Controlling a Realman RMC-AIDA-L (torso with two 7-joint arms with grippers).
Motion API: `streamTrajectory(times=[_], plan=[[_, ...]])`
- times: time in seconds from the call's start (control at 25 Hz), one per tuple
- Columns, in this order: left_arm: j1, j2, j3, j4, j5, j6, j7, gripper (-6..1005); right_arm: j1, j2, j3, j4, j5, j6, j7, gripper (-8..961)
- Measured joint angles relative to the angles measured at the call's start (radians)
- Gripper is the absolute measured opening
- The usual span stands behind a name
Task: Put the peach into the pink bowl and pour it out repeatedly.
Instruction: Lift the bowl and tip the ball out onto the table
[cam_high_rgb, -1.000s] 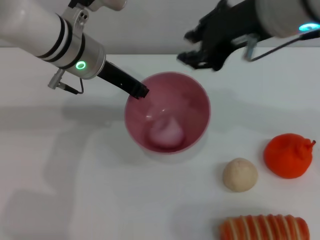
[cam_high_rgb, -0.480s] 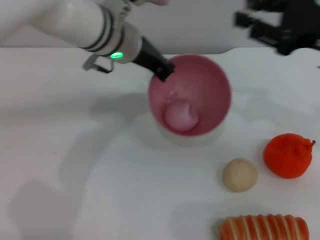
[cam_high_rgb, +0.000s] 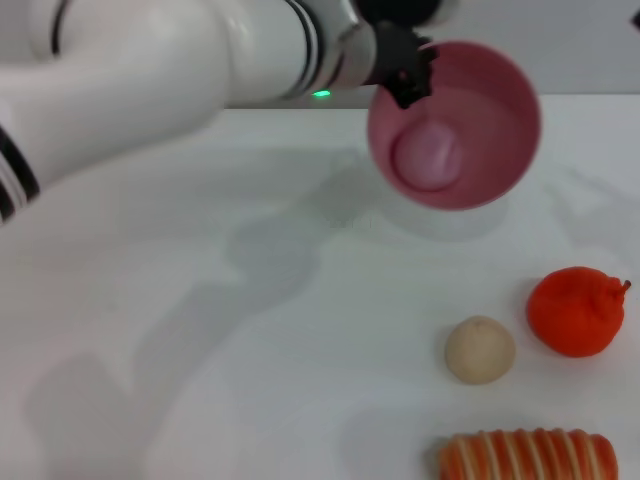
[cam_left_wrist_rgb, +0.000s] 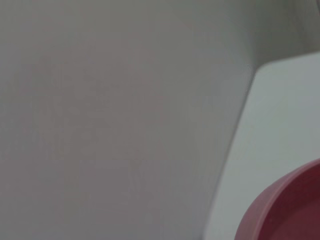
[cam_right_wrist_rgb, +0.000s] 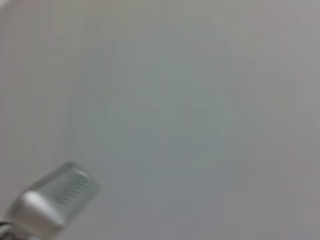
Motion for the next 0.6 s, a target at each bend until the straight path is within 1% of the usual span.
streamTrajectory(times=[0.04, 0.08, 0.12, 0.16, 0.32, 0.44, 0.52, 0.6], plan=[[0.01, 0.0, 0.032, 0.002, 0.006, -0.054, 0.006, 44, 0.0, 0.0, -0.001, 0.023, 0.028, -0.003, -0.023, 386], [0.01, 0.0, 0.032, 0.002, 0.006, -0.054, 0.006, 44, 0.002, 0.0, -0.002, 0.055, 0.066, -0.011, -0.051, 386], [0.023, 0.0, 0.063, 0.005, 0.009, -0.107, 0.017, 44, 0.002, 0.0, -0.002, 0.081, 0.097, -0.02, -0.072, 386], [0.053, 0.0, 0.121, 0.008, 0.014, -0.226, 0.055, 44, 0.003, 0.0, -0.001, 0.103, 0.123, -0.031, -0.09, 386], [0.09, 0.0, 0.169, 0.007, 0.014, -0.367, 0.1, 44, 0.003, 0.001, 0.003, 0.206, 0.247, -0.127, -0.199, 386], [0.108, 0.0, 0.188, 0.008, 0.014, -0.423, 0.121, 43, -0.002, 0.001, 0.006, 0.267, 0.346, -0.198, -0.258, 385], [0.127, 0.0, 0.212, 0.009, 0.015, -0.49, 0.15, 43, -0.004, 0.0, 0.007, 0.295, 0.396, -0.224, -0.29, 385], [0.159, 0.0, 0.26, 0.006, 0.015, -0.617, 0.197, 43, -0.004, -0.002, 0.007, 0.313, 0.42, -0.236, -0.306, 385]])
